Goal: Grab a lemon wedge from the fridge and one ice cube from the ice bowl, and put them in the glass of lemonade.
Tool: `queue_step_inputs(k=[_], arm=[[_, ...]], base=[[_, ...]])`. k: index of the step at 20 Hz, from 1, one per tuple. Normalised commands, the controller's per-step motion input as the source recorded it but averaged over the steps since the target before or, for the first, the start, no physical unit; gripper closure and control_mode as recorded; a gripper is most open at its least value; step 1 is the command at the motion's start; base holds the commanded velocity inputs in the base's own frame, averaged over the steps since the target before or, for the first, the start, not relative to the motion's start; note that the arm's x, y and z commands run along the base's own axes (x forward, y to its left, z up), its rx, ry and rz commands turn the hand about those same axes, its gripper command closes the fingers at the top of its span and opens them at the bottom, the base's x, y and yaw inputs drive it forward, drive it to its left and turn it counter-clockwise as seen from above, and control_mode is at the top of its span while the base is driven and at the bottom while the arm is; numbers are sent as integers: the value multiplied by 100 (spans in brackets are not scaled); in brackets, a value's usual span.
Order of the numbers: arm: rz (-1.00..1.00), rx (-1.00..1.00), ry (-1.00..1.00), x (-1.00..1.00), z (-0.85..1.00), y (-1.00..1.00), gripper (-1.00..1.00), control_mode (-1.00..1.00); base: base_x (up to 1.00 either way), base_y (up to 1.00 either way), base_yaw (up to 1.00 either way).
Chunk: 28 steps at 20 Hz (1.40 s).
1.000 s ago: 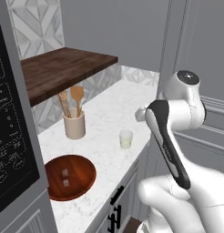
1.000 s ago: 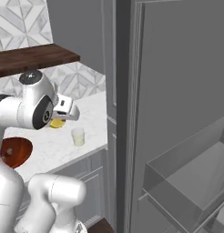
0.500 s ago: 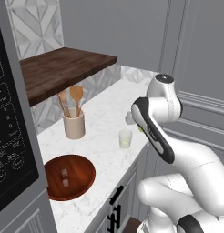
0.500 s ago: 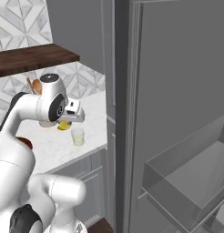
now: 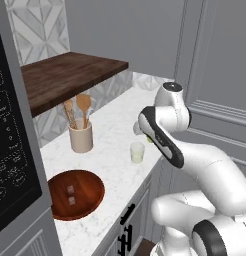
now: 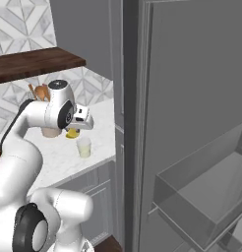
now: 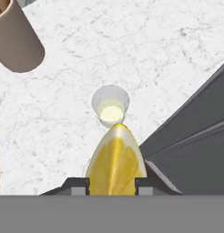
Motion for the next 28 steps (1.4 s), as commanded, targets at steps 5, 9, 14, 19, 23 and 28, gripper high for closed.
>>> queue_step_inputs(k=[5,9,14,19,23,28], arm=[[0,0,0,43,-8,0,100,-100],[0,0,1,35,0,0,100,-100],[-3,-1,2,65,0,4,100,-100],[-8,-2,1,51,-8,12,100,-100],[-1,0,8,11,-37,0,100,-100],[0,0,4,8,-38,0,100,-100]], base=[[0,0,0],[0,0,0],[0,0,0],[0,0,0],[0,0,0],[0,0,0]])
